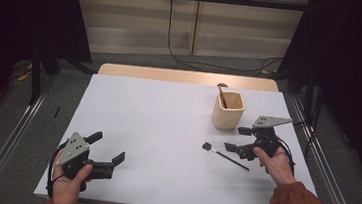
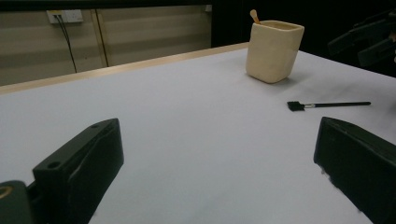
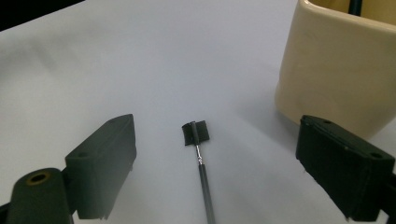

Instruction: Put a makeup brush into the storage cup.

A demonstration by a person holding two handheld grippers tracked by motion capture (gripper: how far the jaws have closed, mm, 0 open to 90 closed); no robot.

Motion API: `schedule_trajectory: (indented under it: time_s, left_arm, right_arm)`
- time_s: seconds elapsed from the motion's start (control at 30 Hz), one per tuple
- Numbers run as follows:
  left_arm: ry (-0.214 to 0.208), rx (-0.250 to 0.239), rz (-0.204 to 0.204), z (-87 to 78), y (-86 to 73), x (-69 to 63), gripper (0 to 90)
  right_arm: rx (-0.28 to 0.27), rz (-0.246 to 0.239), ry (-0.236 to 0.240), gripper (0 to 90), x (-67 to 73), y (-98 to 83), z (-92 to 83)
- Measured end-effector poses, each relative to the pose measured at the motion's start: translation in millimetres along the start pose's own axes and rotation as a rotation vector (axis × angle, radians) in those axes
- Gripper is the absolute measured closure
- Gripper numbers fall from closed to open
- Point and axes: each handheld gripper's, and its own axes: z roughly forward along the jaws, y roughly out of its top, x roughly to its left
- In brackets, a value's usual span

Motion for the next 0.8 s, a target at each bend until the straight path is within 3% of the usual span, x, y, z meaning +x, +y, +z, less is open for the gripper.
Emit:
schedule_trajectory:
  time_s: [0.13, 0.37, 0.47, 0.53, 0.6, 0.8]
  left_arm:
    - [-0.001, 0.001, 0.002, 0.1, -0.1, 0.3, 1.5]
    - [-0.003, 0.003, 0.002, 0.3, -0.2, 0.7, 1.5]
    - [-0.003, 0.005, -0.001, 0.7, -0.4, 0.9, 1.5]
    - [-0.002, 0.006, -0.002, 0.9, -0.4, 0.8, 1.5]
    - [-0.001, 0.007, -0.001, 0.9, -0.4, 0.5, 1.5]
    - [-0.003, 0.007, 0.001, 0.9, -0.4, 0.6, 1.5]
  right_arm:
    - [0.083, -0.058, 0.051, 9.1, 0.7, 3.8, 8.1]
    - [0.184, -0.097, 0.072, 13.8, 0.4, 10.4, 21.3]
    - [0.223, -0.124, 0.1, 26.8, 0.3, 12.6, 25.4]
    - [0.248, -0.138, 0.112, 29.3, 0.2, 15.3, 28.2]
    - [0.268, -0.151, 0.136, 39.4, 0.0, 17.7, 29.8]
    - [0.368, -0.2, 0.155, 48.2, -0.8, 23.2, 37.3]
